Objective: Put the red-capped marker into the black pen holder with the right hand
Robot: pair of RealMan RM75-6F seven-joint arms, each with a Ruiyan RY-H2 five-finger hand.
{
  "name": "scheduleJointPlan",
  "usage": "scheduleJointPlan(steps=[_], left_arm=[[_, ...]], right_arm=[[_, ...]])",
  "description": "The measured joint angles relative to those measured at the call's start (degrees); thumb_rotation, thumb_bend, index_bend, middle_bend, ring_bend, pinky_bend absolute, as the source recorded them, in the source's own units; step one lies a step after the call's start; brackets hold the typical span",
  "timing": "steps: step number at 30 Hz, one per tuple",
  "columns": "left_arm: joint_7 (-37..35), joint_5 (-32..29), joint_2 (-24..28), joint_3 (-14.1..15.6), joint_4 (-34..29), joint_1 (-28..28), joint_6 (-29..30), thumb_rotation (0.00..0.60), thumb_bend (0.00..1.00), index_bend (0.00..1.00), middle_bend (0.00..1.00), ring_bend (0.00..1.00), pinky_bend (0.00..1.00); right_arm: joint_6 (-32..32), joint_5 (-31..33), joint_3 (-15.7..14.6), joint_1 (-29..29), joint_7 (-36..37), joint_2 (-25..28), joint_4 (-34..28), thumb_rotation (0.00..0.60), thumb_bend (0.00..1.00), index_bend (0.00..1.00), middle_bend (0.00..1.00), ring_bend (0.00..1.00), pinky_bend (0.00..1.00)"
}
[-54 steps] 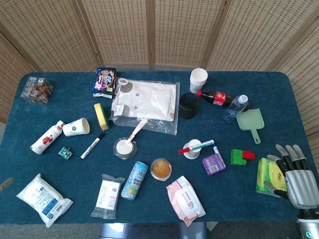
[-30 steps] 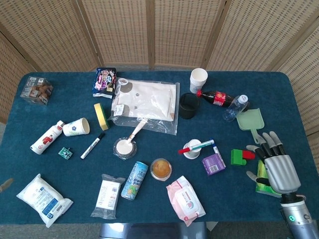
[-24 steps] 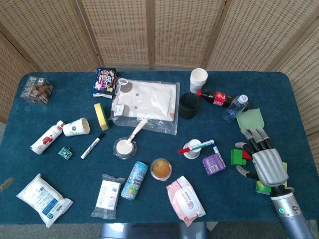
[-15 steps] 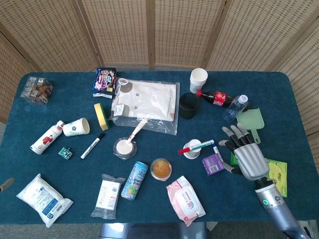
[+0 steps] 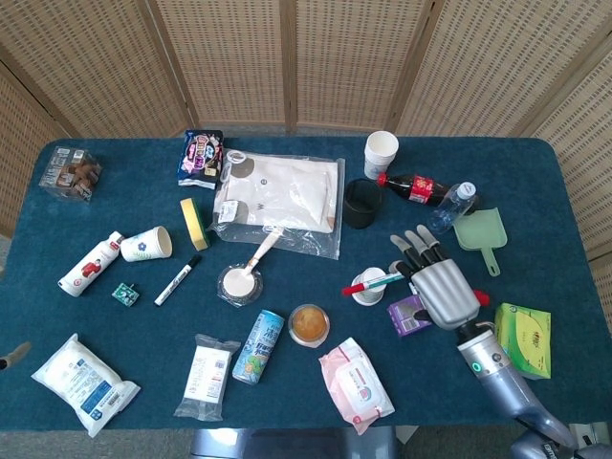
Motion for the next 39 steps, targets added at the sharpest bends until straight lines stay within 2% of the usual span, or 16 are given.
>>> scheduleJointPlan(steps=[11,18,23,31,39], left_arm=[[0.2,-0.3,0.0,-0.1,0.0,-0.3,-0.6,0.6,0.05,0.0,0.0,0.0,0.0],[-0.2,-0.6,0.0,-0.2,0.1,-0.5,-0.9,0.6,0.05,0.0,0.0,0.0,0.0],[-0.6,-0.8,0.1,-0.2,0.2,-0.5,-0.9,0.6,0.05,0.0,0.0,0.0,0.0],[-0.7,-0.8,0.2,-0.2,0.3,-0.6,-1.0,0.6,0.05,0.0,0.0,0.0,0.0],[-0.9,-0.5,0.2,-0.1,0.3,-0.7,-1.2,0.6,0.05,0.0,0.0,0.0,0.0]], right_arm=[[-5.1,6.4,1.3,4.6,-4.3,-3.4,0.5,0.6,0.28,0.42,0.03,0.0,0.02],[-7.5,11.8,2.3,7.3,-8.6,-4.9,1.0,0.6,0.39,0.4,0.03,0.0,0.03],[-8.4,15.1,2.7,9.0,-10.4,-5.6,1.5,0.6,0.4,0.4,0.03,0.0,0.04],[-8.0,15.9,1.6,9.7,-11.0,-5.4,1.8,0.6,0.41,0.4,0.03,0.0,0.04],[-6.0,14.6,0.1,9.3,-12.3,-3.6,-0.9,0.6,0.41,0.4,0.03,0.0,0.04]])
